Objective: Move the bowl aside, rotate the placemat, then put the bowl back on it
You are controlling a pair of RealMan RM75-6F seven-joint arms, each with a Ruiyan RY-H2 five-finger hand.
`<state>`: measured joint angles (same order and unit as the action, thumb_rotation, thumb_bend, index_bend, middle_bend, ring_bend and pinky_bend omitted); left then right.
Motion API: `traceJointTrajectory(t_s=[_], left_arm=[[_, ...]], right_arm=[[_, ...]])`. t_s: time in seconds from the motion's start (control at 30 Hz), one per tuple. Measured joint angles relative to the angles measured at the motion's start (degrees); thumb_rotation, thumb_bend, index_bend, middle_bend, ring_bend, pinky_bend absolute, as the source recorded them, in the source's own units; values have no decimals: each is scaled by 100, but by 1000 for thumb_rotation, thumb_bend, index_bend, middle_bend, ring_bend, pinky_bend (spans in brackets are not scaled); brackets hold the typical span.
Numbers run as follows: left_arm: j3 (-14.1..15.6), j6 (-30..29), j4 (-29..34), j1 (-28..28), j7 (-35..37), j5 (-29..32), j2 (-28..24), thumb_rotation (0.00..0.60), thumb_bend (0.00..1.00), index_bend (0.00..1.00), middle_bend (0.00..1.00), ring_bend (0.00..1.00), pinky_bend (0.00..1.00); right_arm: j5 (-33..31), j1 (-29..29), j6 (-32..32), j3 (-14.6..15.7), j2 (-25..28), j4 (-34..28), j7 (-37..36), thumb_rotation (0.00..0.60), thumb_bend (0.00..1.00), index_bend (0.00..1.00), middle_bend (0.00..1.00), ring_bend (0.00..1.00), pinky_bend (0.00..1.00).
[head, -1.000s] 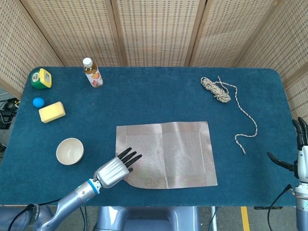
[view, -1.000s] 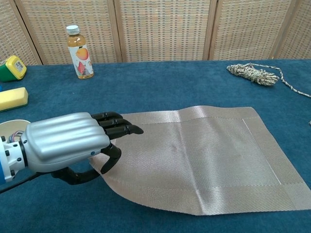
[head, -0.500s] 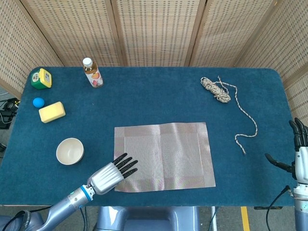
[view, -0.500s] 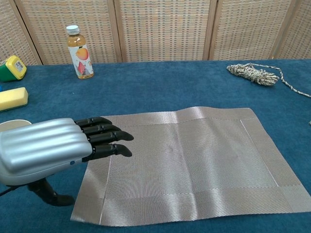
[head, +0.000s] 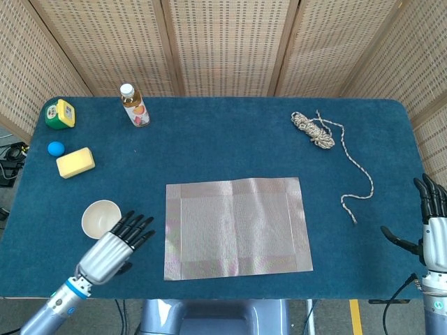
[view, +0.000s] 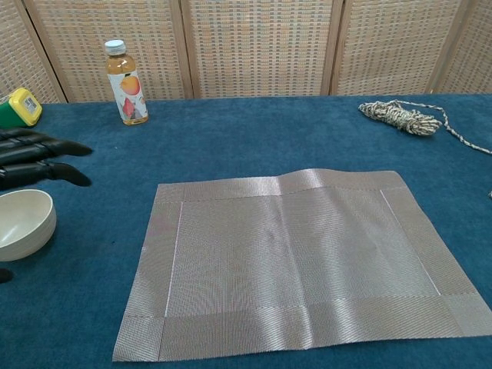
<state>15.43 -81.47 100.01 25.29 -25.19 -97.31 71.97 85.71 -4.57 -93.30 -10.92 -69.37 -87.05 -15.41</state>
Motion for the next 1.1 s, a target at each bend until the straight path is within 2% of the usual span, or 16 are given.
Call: traceJointTrajectory(t_s=[0.17, 0.4, 0.67, 1.1], left_arm=[[-36, -398, -500, -427, 531, 169, -167, 600, 162, 250, 0, 0, 0], [-287, -471, -1625, -791, 1235, 702, -29, 600, 168, 264, 0, 0, 0], [-633, -2, -2365, -923, 1733, 1054, 268, 600, 179, 320, 0, 0, 0], [-926, 519, -2853, -847, 1892, 1163, 808, 600, 187, 402, 0, 0, 0]], right_arm=[[180, 4, -76, 79, -28, -58, 176, 600, 197, 0, 0, 0, 0], [359, 9, -127, 196, -57, -150, 327, 600, 197, 0, 0, 0, 0], [377, 9, -109, 233, -32, -188, 332, 600, 197, 0, 0, 0, 0], [385, 12, -121, 247, -22, -213, 353, 600, 197, 0, 0, 0, 0]])
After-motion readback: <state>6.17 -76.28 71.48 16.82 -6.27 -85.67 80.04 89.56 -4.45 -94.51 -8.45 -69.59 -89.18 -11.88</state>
